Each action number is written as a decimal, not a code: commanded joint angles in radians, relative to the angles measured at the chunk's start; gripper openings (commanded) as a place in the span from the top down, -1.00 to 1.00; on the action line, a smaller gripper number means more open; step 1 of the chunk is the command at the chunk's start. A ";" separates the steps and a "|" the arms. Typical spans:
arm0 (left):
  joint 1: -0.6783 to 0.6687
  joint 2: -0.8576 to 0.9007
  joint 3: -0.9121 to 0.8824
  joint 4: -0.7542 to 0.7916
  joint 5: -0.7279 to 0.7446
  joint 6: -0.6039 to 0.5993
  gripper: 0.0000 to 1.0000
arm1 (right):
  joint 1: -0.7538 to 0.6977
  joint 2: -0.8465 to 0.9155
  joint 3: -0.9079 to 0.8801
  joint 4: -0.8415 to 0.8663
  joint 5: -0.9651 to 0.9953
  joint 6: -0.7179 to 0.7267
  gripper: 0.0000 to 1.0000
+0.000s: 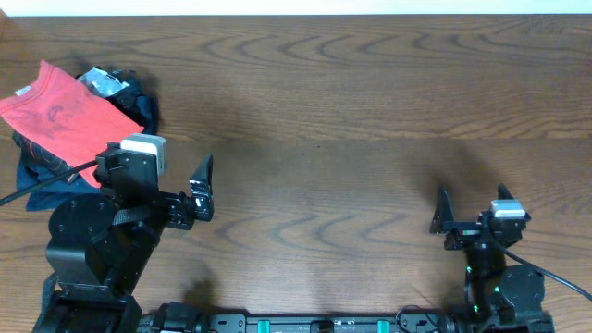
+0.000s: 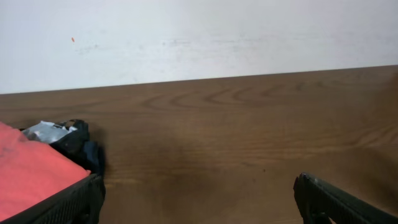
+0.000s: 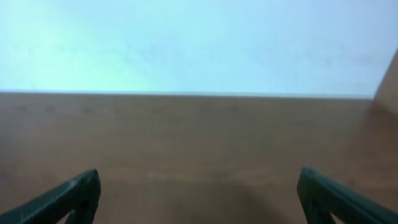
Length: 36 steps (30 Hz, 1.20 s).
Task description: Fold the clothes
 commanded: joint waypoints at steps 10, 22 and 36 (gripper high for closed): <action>-0.001 0.000 -0.005 0.004 -0.008 -0.005 -0.96 | -0.008 -0.010 -0.185 0.158 -0.039 -0.062 -0.98; -0.001 0.000 -0.005 0.004 -0.008 -0.005 -0.96 | -0.008 -0.010 -0.185 0.158 -0.039 -0.062 -0.98; -0.001 0.000 -0.005 0.004 -0.008 -0.005 -0.96 | -0.008 -0.010 -0.185 0.158 -0.039 -0.063 -0.98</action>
